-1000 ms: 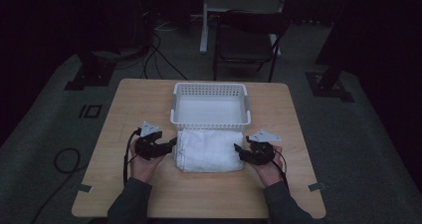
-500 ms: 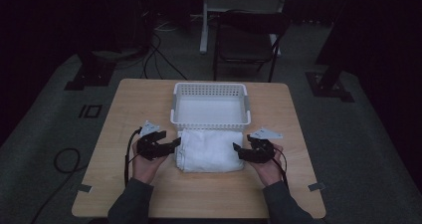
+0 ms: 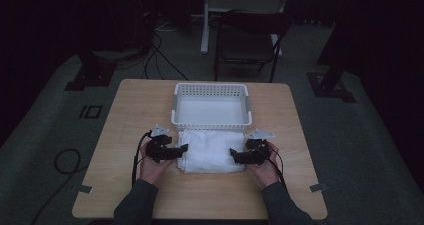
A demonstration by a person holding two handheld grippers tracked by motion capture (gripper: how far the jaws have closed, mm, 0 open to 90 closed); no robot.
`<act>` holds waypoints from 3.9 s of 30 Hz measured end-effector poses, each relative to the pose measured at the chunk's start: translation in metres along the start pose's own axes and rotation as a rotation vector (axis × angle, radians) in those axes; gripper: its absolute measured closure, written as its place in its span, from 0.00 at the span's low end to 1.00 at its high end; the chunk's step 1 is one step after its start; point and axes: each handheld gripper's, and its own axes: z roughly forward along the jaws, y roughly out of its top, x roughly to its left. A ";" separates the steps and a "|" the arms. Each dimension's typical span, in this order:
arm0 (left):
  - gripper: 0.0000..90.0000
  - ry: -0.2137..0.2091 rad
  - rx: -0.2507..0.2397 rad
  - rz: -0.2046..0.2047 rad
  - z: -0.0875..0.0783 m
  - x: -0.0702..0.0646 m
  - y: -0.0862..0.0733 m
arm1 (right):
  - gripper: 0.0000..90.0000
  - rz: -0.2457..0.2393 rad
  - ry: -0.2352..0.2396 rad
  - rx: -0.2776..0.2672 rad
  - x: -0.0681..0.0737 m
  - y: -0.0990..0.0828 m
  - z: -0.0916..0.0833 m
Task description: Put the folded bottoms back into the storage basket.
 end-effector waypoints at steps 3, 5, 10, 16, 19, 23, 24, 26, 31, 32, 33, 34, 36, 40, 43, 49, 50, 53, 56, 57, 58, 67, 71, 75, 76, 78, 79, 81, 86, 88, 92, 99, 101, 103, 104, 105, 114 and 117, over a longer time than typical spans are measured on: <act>0.22 -0.012 -0.010 -0.011 -0.001 0.000 -0.001 | 0.15 0.013 0.003 0.006 -0.001 -0.002 0.003; 0.22 -0.033 -0.034 -0.012 -0.005 -0.002 0.000 | 0.15 0.022 0.010 0.004 -0.002 -0.002 0.003; 0.19 -0.041 -0.007 0.017 0.004 -0.008 -0.001 | 0.15 0.043 0.028 0.001 -0.002 -0.003 0.006; 0.15 -0.032 0.029 0.004 0.019 -0.008 -0.006 | 0.14 0.073 0.043 0.016 -0.006 -0.005 0.013; 0.13 -0.046 0.061 0.002 0.024 -0.004 -0.008 | 0.12 0.109 0.068 0.037 -0.010 -0.007 0.019; 0.11 -0.104 0.088 -0.050 0.032 0.006 -0.013 | 0.12 0.144 0.096 0.058 -0.013 -0.010 0.024; 0.11 -0.119 0.096 -0.067 0.034 0.008 -0.014 | 0.12 0.151 0.099 0.065 -0.013 -0.010 0.025; 0.10 -0.135 0.106 -0.084 0.035 0.011 -0.015 | 0.12 0.156 0.104 0.071 -0.013 -0.011 0.026; 0.10 -0.191 0.122 -0.130 0.040 0.017 -0.019 | 0.11 0.206 0.145 0.087 -0.018 -0.014 0.031; 0.10 -0.192 0.119 -0.124 0.040 0.017 -0.019 | 0.11 0.214 0.151 0.089 -0.019 -0.014 0.032; 0.10 -0.194 0.121 -0.122 0.040 0.017 -0.019 | 0.11 0.221 0.159 0.091 -0.020 -0.014 0.033; 0.10 -0.198 0.123 -0.119 0.041 0.017 -0.019 | 0.11 0.227 0.163 0.093 -0.020 -0.015 0.033; 0.11 -0.214 0.124 -0.116 0.041 0.018 -0.019 | 0.12 0.237 0.183 0.099 -0.021 -0.015 0.035; 0.17 -0.257 0.123 -0.126 0.043 0.018 -0.020 | 0.16 0.266 0.235 0.099 -0.026 -0.017 0.037; 0.23 -0.287 0.126 -0.140 0.044 0.019 -0.020 | 0.26 0.285 0.292 0.093 -0.028 -0.017 0.038; 0.34 -0.351 0.134 -0.176 0.048 0.023 -0.019 | 0.39 0.329 0.380 0.096 -0.035 -0.017 0.043; 0.36 -0.368 0.134 -0.190 0.049 0.024 -0.020 | 0.41 0.331 0.383 0.097 -0.036 -0.017 0.043; 0.42 -0.393 0.146 -0.206 0.050 0.027 -0.021 | 0.46 0.337 0.405 0.106 -0.037 -0.016 0.046; 0.51 -0.396 0.143 -0.206 0.049 0.027 -0.021 | 0.53 0.325 0.411 0.105 -0.037 -0.015 0.048; 0.53 -0.389 0.135 -0.191 0.048 0.025 -0.020 | 0.56 0.315 0.411 0.098 -0.037 -0.015 0.047; 0.54 -0.382 0.128 -0.178 0.047 0.024 -0.020 | 0.58 0.295 0.404 0.089 -0.036 -0.015 0.046; 0.59 -0.339 0.093 -0.085 0.040 0.015 -0.020 | 0.67 0.190 0.352 0.032 -0.027 -0.015 0.036; 0.60 -0.322 0.085 -0.050 0.037 0.012 -0.020 | 0.68 0.167 0.342 0.013 -0.024 -0.015 0.033; 0.60 -0.307 0.072 -0.024 0.033 0.008 -0.019 | 0.69 0.144 0.342 -0.011 -0.023 -0.015 0.029; 0.60 -0.304 0.071 -0.020 0.032 0.008 -0.019 | 0.69 0.139 0.340 -0.017 -0.023 -0.015 0.028; 0.60 -0.300 0.065 -0.010 0.031 0.006 -0.020 | 0.69 0.131 0.335 -0.027 -0.021 -0.015 0.026; 0.60 -0.298 0.063 -0.004 0.030 0.006 -0.020 | 0.69 0.127 0.333 -0.032 -0.021 -0.016 0.025; 0.60 -0.289 0.053 0.009 0.027 0.004 -0.019 | 0.69 0.119 0.330 -0.041 -0.020 -0.016 0.023; 0.61 -0.273 0.039 0.036 0.024 0.000 -0.019 | 0.69 0.093 0.322 -0.064 -0.017 -0.016 0.020; 0.61 -0.267 0.034 0.045 0.022 -0.001 -0.019 | 0.69 0.085 0.320 -0.071 -0.017 -0.016 0.019; 0.61 -0.254 0.027 0.054 0.019 -0.002 -0.018 | 0.69 0.068 0.317 -0.087 -0.015 -0.015 0.016; 0.61 -0.237 0.007 0.077 0.013 -0.006 -0.015 | 0.69 0.044 0.309 -0.114 -0.011 -0.012 0.011; 0.61 -0.234 -0.001 0.084 0.011 -0.007 -0.014 | 0.69 0.039 0.309 -0.121 -0.011 -0.011 0.009; 0.61 -0.233 -0.006 0.089 0.011 -0.007 -0.014 | 0.69 0.036 0.308 -0.125 -0.011 -0.011 0.008; 0.61 -0.231 -0.008 0.091 0.009 -0.008 -0.013 | 0.69 0.035 0.308 -0.130 -0.011 -0.010 0.008; 0.61 -0.232 -0.009 0.091 0.009 -0.008 -0.013 | 0.69 0.035 0.306 -0.133 -0.011 -0.010 0.006; 0.61 -0.233 -0.040 0.110 0.002 -0.012 -0.010 | 0.69 0.013 0.309 -0.161 -0.011 -0.005 -0.002; 0.61 -0.229 -0.048 0.117 0.000 -0.013 -0.009 | 0.69 0.004 0.304 -0.170 -0.010 -0.004 -0.005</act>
